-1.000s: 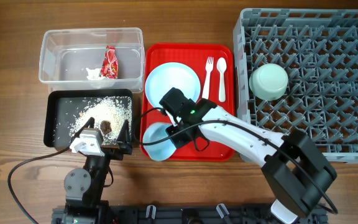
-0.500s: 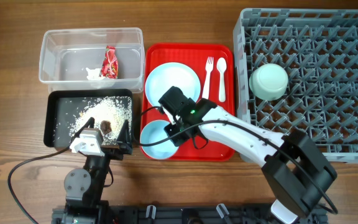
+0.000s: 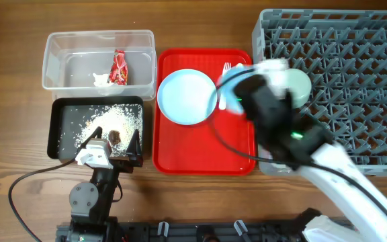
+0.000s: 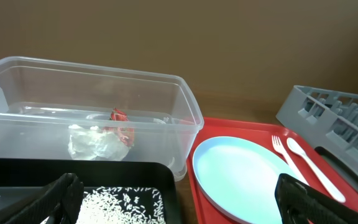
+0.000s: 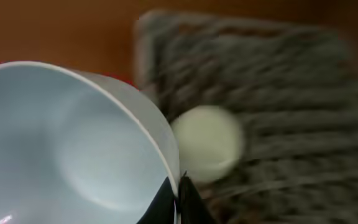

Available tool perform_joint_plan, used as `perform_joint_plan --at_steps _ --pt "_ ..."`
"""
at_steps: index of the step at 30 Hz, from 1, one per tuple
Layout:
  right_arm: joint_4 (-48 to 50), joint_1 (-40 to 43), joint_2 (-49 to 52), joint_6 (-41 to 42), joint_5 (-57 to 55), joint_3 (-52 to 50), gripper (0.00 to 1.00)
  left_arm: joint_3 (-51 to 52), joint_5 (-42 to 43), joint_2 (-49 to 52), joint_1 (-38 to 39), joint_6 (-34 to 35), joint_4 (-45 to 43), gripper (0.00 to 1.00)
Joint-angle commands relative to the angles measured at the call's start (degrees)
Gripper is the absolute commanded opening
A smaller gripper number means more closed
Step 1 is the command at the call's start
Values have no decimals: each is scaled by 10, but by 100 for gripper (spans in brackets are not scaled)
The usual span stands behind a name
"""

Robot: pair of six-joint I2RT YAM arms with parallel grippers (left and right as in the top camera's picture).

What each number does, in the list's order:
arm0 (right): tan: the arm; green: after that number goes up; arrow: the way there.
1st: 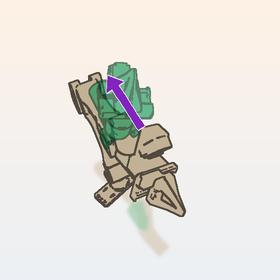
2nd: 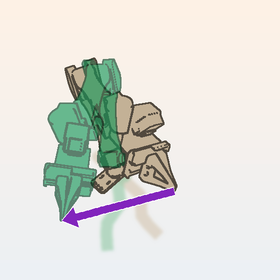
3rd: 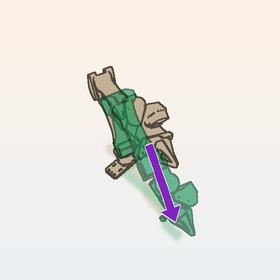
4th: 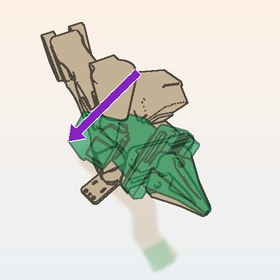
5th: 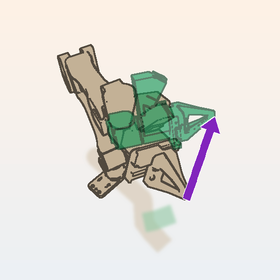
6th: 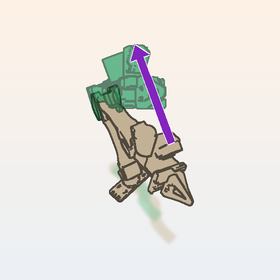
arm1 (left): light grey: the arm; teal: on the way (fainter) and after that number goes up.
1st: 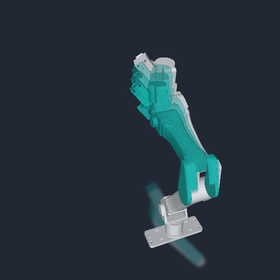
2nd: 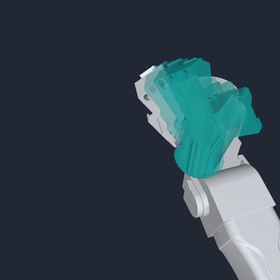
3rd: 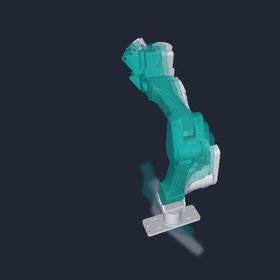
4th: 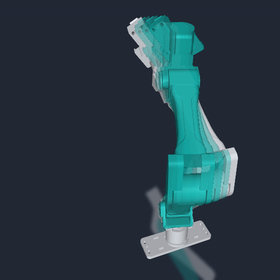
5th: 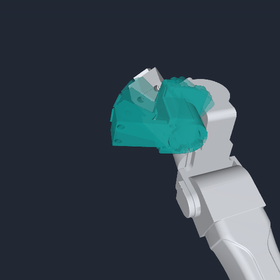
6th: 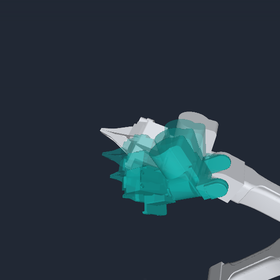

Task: Sort waste into correct bins and load items into the dishwasher rack
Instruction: 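Place the light-blue bowl in the rack beside the green bowl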

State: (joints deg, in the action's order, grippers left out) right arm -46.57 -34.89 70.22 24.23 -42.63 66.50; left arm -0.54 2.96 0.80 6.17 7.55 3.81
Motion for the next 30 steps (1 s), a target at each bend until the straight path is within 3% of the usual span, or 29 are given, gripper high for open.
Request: perform_joint_plan --at_steps 1,7,12,23,30 --pt "35 85 -34 -17 -290 -1 4 2 6 -3 -5 -11 3 100" --pt "118 307 28 -138 -328 -1 4 2 6 -3 -5 -11 3 100" --pt "128 383 114 -158 -317 -1 4 2 6 -3 -5 -11 3 100" --pt "159 393 243 -254 -267 -1 4 2 6 -3 -5 -11 3 100" --pt "157 382 273 -260 -230 -2 6 2 6 -3 -5 -11 3 100"
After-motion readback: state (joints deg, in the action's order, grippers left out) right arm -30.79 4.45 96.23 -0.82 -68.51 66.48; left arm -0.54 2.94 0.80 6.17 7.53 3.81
